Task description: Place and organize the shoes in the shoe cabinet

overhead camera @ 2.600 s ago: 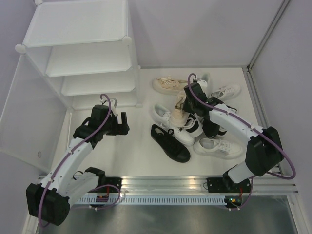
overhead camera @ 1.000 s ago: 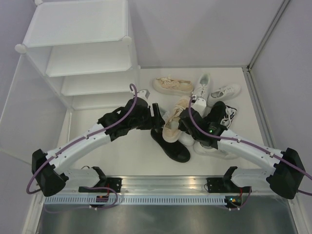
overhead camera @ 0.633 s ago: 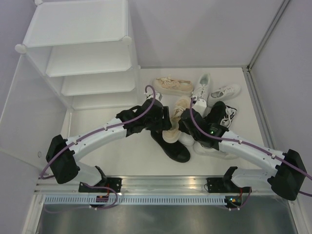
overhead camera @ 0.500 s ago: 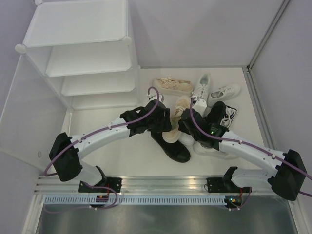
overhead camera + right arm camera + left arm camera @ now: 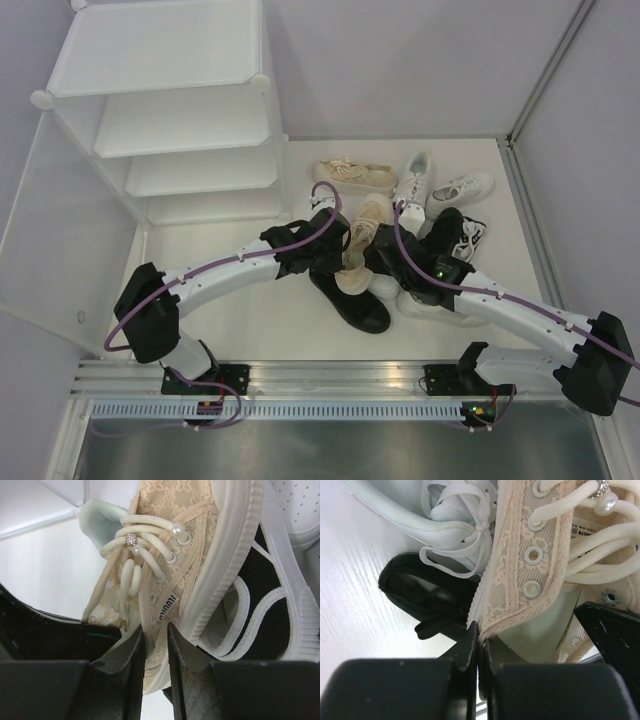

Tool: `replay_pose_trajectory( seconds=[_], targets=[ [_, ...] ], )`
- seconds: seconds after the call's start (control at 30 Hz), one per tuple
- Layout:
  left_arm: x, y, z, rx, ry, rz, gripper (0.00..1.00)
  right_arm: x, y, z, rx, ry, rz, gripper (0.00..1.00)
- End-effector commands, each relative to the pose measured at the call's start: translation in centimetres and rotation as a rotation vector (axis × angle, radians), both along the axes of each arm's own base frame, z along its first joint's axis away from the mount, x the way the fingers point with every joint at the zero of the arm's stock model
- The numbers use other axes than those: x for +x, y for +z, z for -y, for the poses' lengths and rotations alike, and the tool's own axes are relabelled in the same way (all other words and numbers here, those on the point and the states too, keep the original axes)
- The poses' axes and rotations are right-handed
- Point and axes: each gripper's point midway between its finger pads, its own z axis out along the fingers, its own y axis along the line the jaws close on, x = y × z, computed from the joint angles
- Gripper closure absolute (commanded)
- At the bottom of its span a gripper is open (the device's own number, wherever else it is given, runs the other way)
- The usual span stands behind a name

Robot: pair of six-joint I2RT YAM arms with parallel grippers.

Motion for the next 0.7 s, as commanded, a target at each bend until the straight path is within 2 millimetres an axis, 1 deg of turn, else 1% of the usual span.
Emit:
replay_pose_trajectory(
  seconds=[0.0, 0.1, 0.17, 0.2, 0.23, 0.27, 0.3, 0.33, 0.4, 0.43, 0.47, 0.5, 0.57, 0.6, 0.67],
  targets=[
    [0.4, 2.0, 1.3, -0.058, 0.000, 0.044, 0.98, -0.9, 0.0, 1.1, -0.042, 0.015, -0.013, 0.70],
    [0.4, 2.6, 1.0, -0.067, 0.007, 0.056, 0.98, -0.9, 0.9, 1.2, -0.033, 0.021, 0.006, 0.65],
    [0.2, 3.7, 0.6, -0.088, 0.011, 0.074, 0.98, -1.1, 2.0, 1.3, -0.017, 0.032, 0.029, 0.57],
    [0.1, 3.9, 0.3, -0.090, 0.013, 0.080, 0.98, -1.2, 2.3, 1.4, -0.016, 0.037, 0.033, 0.53],
    [0.0, 5.1, -0.1, -0.112, 0.020, 0.099, 0.98, -1.3, 3.1, 1.4, -0.012, 0.047, 0.049, 0.43],
    [-0.2, 5.2, -0.6, -0.109, 0.031, 0.101, 0.98, -1.6, 4.0, 1.4, 0.007, 0.065, 0.062, 0.37],
    [-0.3, 5.6, -1.0, -0.110, 0.041, 0.111, 0.98, -1.8, 4.5, 1.6, 0.002, 0.077, 0.069, 0.32],
    [-0.5, 6.8, -1.4, -0.128, 0.043, 0.130, 0.98, -1.9, 5.7, 1.6, 0.005, 0.093, 0.090, 0.21],
    [-0.8, 7.5, -2.6, -0.120, 0.058, 0.142, 0.98, -2.3, 7.2, 2.3, 0.005, 0.106, 0.113, 0.14],
    [-0.9, 8.0, -3.0, -0.122, 0.063, 0.149, 0.98, -2.4, 8.4, 2.5, 0.013, 0.110, 0.135, 0.10],
    [-1.4, 8.8, -3.7, -0.125, 0.066, 0.156, 0.98, -2.6, 9.3, 2.9, 0.008, 0.118, 0.158, 0.10],
    [-1.5, 9.3, -4.2, -0.125, 0.073, 0.166, 0.98, -2.8, 9.7, 3.6, -0.008, 0.107, 0.166, 0.09],
    [-2.0, 9.9, -5.3, -0.118, 0.083, 0.169, 0.98, -3.1, 11.5, 4.7, -0.001, 0.092, 0.209, 0.09],
    [-2.4, 10.3, -6.7, -0.098, 0.103, 0.176, 0.98, -3.1, 11.8, 5.6, -0.023, 0.070, 0.220, 0.09],
    [-2.8, 11.0, -8.2, -0.085, 0.135, 0.183, 0.98, -3.5, 13.0, 7.0, -0.020, 0.044, 0.254, 0.08]
  ],
)
